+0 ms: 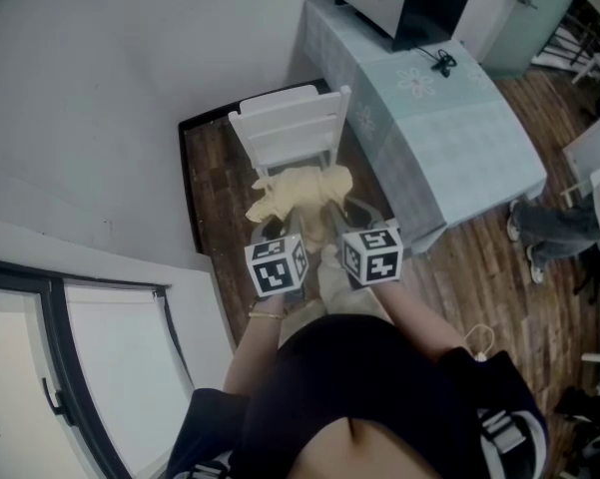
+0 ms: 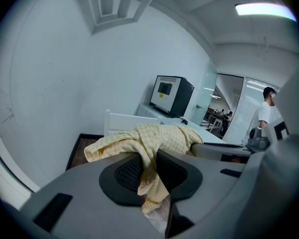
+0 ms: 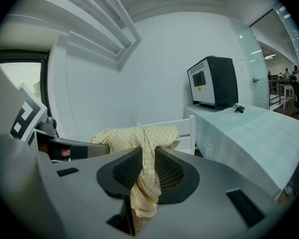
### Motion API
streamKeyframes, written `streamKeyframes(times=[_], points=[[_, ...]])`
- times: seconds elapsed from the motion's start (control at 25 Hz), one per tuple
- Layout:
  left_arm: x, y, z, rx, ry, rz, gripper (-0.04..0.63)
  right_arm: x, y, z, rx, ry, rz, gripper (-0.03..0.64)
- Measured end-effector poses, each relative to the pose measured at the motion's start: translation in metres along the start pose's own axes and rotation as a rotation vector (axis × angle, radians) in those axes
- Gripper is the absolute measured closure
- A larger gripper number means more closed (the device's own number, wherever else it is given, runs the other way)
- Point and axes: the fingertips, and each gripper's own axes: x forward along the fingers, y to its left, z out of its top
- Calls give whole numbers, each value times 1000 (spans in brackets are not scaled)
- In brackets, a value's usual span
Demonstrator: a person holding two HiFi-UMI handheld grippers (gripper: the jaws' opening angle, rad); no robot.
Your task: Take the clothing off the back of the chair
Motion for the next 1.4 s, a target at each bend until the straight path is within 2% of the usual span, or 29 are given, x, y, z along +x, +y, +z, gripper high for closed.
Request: streamKeyframes(times=[0.52, 1.4], points=[[-29, -6, -19, -1, -5, -14, 517, -29, 15, -15, -1, -9, 6, 531], [-30, -4, -20, -27, -7, -16, 517, -30, 18, -15, -4, 1, 23, 535]])
